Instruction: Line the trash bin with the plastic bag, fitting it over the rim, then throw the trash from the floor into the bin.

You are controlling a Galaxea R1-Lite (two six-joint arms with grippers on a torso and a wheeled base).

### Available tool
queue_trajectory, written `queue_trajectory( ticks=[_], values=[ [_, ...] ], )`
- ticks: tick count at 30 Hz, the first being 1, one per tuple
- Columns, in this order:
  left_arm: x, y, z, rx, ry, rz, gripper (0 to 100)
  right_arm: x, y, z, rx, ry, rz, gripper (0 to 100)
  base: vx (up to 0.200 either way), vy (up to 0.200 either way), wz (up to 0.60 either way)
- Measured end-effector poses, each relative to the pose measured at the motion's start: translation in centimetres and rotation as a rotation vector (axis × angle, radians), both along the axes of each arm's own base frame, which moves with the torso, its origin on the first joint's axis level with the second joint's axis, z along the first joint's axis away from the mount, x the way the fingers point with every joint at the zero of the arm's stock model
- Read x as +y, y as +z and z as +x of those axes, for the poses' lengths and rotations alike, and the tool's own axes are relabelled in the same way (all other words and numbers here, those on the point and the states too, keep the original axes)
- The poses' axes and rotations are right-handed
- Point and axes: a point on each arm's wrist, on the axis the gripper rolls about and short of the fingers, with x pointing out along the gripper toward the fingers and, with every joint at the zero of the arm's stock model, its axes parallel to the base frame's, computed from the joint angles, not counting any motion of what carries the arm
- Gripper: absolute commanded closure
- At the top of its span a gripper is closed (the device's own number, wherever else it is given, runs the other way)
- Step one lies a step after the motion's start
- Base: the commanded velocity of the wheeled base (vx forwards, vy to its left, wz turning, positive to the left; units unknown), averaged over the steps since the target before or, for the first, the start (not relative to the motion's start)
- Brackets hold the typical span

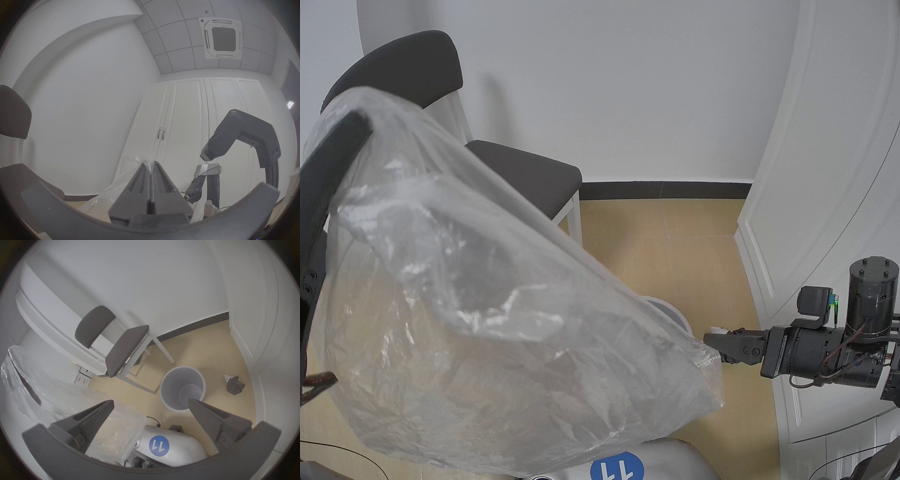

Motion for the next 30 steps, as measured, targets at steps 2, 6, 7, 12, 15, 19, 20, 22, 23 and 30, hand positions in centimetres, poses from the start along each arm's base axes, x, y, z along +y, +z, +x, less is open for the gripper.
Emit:
queue_trajectory(
  ticks=[2, 6, 7, 12, 15, 19, 20, 22, 23, 30],
  values=[
    [0.0, 0.1, -0.1, -0.003, -0.003, -0.005, 100, 0.0, 0.3, -0.1, -0.008, 0.006, 0.009, 0, 0.0, 0.0, 0.0],
    [0.0, 0.4, -0.2, -0.01, -0.013, -0.014, 100, 0.1, 0.4, -0.1, -0.013, 0.009, 0.014, 0, 0.0, 0.0, 0.0],
    [0.0, 0.5, -0.3, -0.012, -0.017, -0.016, 100, 0.2, 0.3, -0.1, -0.011, 0.01, 0.012, 0, 0.0, 0.0, 0.0],
    [0.1, 0.6, -0.6, -0.018, -0.036, -0.025, 100, 0.4, 0.0, 0.0, 0.0, 0.015, 0.004, 0, 0.0, 0.0, 0.0],
    [0.1, 0.7, -0.8, -0.021, -0.041, -0.03, 100, 0.4, -0.1, 0.0, 0.001, 0.016, 0.002, 0, 0.0, 0.0, 0.0],
    [0.2, 0.8, -0.8, -0.023, -0.043, -0.033, 100, 0.4, 0.1, -0.2, -0.009, 0.019, 0.005, 0, 0.0, 0.0, 0.0],
    [0.2, 0.8, -0.8, -0.023, -0.043, -0.033, 100, 0.4, 0.3, -0.3, -0.014, 0.02, 0.007, 0, 0.0, 0.0, 0.0],
    [0.2, 0.8, -0.8, -0.023, -0.043, -0.033, 100, 0.2, 0.7, -0.7, -0.03, 0.022, 0.014, 0, 0.0, 0.0, 0.0],
    [0.2, 0.8, -0.8, -0.022, -0.043, -0.032, 100, 0.1, 0.9, -0.9, -0.039, 0.023, 0.019, 0, 0.0, 0.0, 0.0],
    [0.0, 0.4, -0.4, -0.01, -0.023, -0.015, 100, -1.3, 2.1, -2.9, -0.084, 0.056, -0.035, 0, 0.0, 0.0, 0.0]
  ],
)
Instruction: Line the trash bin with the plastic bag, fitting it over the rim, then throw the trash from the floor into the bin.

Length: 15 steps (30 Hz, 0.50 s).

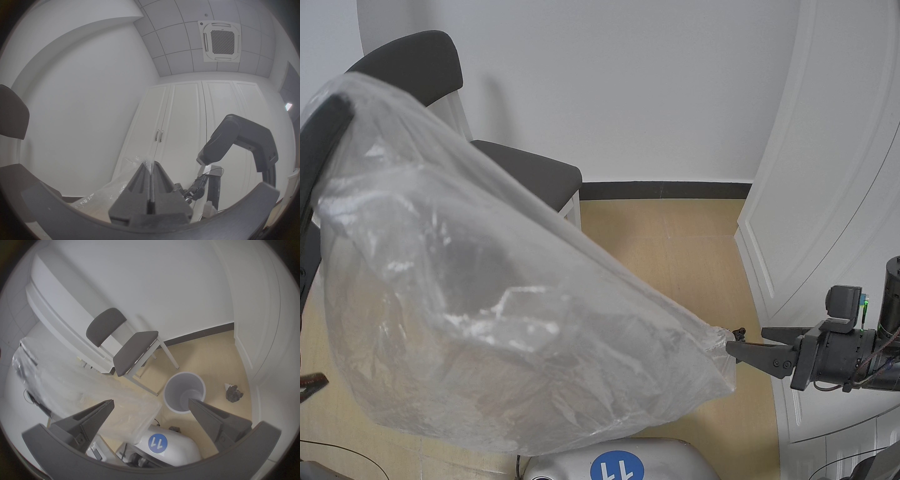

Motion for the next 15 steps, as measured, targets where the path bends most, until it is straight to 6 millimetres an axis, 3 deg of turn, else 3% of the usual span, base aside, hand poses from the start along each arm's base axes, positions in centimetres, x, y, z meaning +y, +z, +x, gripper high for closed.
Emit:
queue_trajectory(
  ticks=[6, 15],
  values=[
    [0.2, 0.0, 0.6, 0.006, 0.046, 0.001, 100, -0.8, 0.4, -1.2, -0.033, 0.029, -0.038, 0, 0.0, 0.0, 0.0],
    [0.4, 0.0, 0.3, 0.002, 0.031, -0.006, 100, -0.8, 0.6, -1.1, -0.047, 0.024, -0.04, 0, 0.0, 0.0, 0.0]
  ],
)
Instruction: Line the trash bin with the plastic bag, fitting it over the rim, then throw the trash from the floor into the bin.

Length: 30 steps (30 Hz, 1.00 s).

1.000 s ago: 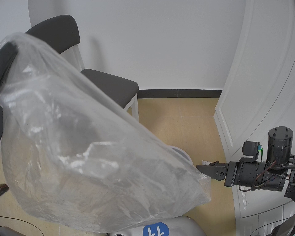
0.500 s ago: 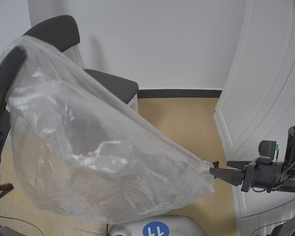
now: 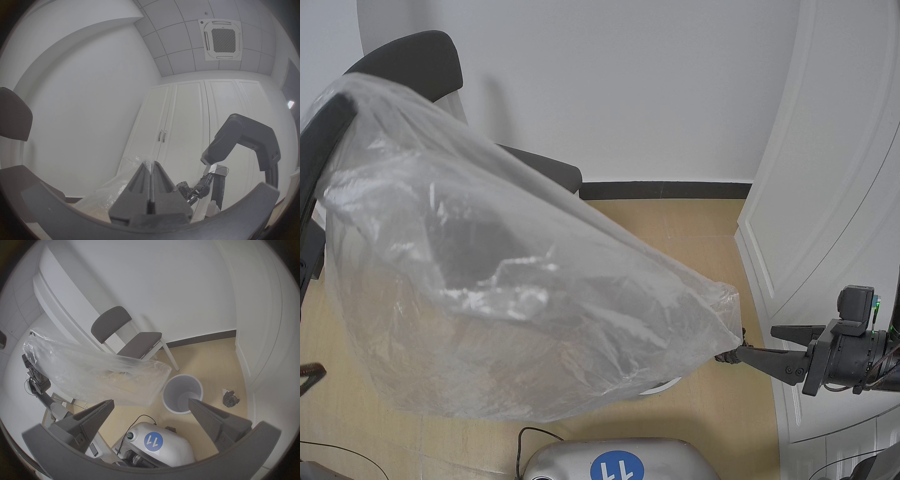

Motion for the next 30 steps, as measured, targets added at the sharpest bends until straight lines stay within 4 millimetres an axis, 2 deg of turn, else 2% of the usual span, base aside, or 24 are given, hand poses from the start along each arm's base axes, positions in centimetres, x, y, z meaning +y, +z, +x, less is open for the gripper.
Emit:
queue_trajectory(
  ticks=[18, 30],
  values=[
    [0.2, -0.4, -0.9, -0.008, -0.052, 0.006, 100, 0.1, 1.1, 1.9, -0.091, -0.086, 0.087, 0, 0.0, 0.0, 0.0],
    [0.1, -0.5, -1.4, -0.011, -0.086, 0.004, 100, 1.7, -1.5, 4.0, -0.038, -0.107, 0.055, 0, 0.0, 0.0, 0.0]
  ],
)
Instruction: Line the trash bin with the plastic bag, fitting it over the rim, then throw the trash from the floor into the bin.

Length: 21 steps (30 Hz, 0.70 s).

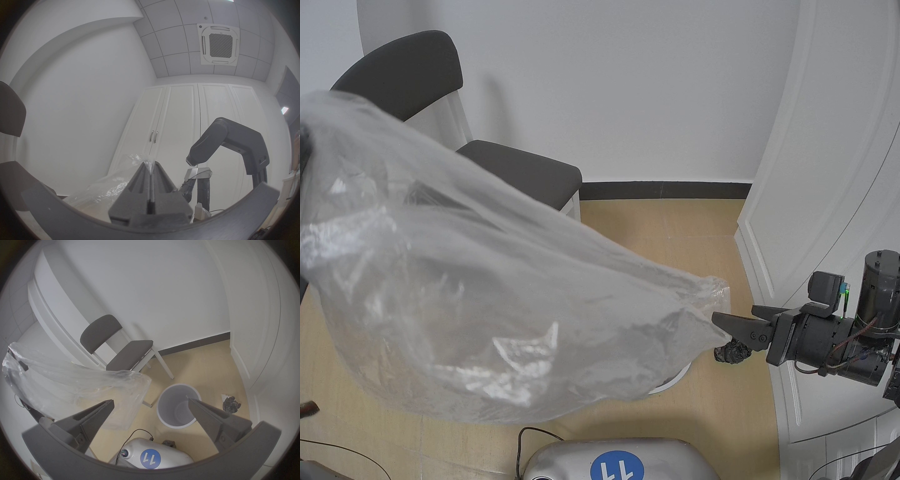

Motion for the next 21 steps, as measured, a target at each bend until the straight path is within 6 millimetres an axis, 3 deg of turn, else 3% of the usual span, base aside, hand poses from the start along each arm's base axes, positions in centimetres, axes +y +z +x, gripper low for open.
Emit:
queue_trajectory(
  ticks=[15, 16, 21],
  values=[
    [-0.1, -0.1, -0.6, 0.0, -0.049, 0.001, 100, 1.0, -1.4, -0.2, 0.029, 0.046, -0.024, 0, 0.0, 0.0, 0.0],
    [-0.1, -0.1, -0.6, 0.0, -0.05, 0.001, 100, 1.1, -1.5, -0.3, 0.03, 0.049, -0.025, 100, 0.0, 0.0, 0.0],
    [-0.2, -0.2, -0.6, 0.0, -0.05, 0.006, 100, 1.1, -1.4, -0.4, 0.028, 0.051, -0.025, 100, 0.0, 0.0, 0.0]
  ],
)
